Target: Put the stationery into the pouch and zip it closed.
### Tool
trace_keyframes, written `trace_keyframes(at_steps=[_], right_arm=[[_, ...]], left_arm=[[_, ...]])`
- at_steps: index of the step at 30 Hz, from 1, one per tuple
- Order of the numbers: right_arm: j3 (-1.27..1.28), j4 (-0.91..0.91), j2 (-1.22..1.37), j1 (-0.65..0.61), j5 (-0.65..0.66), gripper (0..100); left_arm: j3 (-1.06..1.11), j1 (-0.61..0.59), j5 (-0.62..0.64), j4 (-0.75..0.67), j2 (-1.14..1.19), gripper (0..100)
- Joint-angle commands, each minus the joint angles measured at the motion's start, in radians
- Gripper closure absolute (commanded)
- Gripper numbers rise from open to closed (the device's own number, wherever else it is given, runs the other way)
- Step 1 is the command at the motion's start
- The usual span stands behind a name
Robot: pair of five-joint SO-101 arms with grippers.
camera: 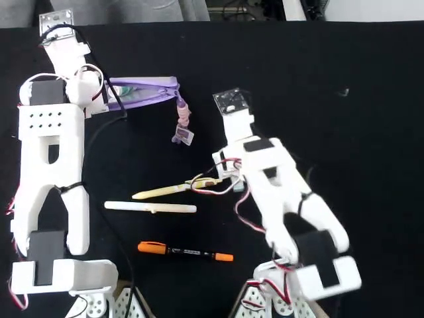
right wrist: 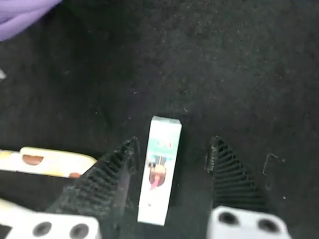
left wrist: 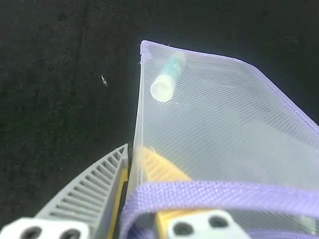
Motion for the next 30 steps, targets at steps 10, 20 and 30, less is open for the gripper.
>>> trace_keyframes(at_steps=[10, 20, 30], right_arm=[[-0.154, 0.017, 0.134, -0.012, 0.066, 80.8], [-0.352, 0.183, 0.300, -0.009, 0.060, 95.8], [-0.377, 0.193, 0.317, 0.008, 0.061, 98.5]], left_arm=[[-0.018, -0.002, 0.014, -0.009, -0.008, 97], [0.002, 0.054, 0.015, -0.008, -0.009, 97], [0.004, 0.058, 0.015, -0.002, -0.018, 97]])
